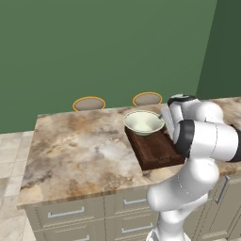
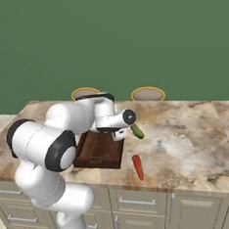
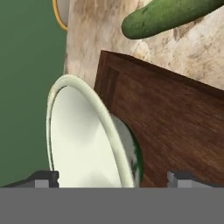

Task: Place the two vegetables and bowl onto the tray for setting up a vegetable dip station.

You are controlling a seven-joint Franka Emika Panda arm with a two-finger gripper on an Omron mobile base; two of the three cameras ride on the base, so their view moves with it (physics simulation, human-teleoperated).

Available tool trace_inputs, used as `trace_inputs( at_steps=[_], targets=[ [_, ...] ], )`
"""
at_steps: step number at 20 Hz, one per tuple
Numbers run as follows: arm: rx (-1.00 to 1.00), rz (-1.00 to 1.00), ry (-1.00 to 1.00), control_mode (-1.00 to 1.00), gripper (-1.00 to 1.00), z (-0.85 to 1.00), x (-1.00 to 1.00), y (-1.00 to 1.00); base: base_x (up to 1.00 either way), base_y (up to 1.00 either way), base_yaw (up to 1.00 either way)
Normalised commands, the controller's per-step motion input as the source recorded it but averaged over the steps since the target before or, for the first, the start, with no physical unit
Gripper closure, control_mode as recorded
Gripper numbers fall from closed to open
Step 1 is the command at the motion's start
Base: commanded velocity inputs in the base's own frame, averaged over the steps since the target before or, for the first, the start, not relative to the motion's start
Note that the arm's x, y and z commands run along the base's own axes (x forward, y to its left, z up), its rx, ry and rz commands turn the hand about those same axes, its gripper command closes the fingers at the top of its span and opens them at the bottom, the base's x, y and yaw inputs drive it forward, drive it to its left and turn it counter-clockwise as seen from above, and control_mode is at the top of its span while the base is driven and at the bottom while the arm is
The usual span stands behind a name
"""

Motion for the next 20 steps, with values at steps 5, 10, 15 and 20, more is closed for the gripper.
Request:
trace_inputs(
  at_steps=[5,10,15,20],
  targets=[
    [-0.07,0.0,0.0,-1.0,-1.0,0.27,-0.11,-0.23,0.0,0.0,0.0],
    [-0.13,0.0,0.0,-1.0,-1.0,0.28,-0.12,-0.33,0.0,0.0,0.0],
    [-0.15,0.01,0.0,-1.0,-1.0,0.21,-0.08,-0.46,0.0,0.0,0.0],
    [-0.13,0.06,0.0,-1.0,-1.0,0.07,-0.1,-0.59,0.0,0.0,0.0]
  ],
)
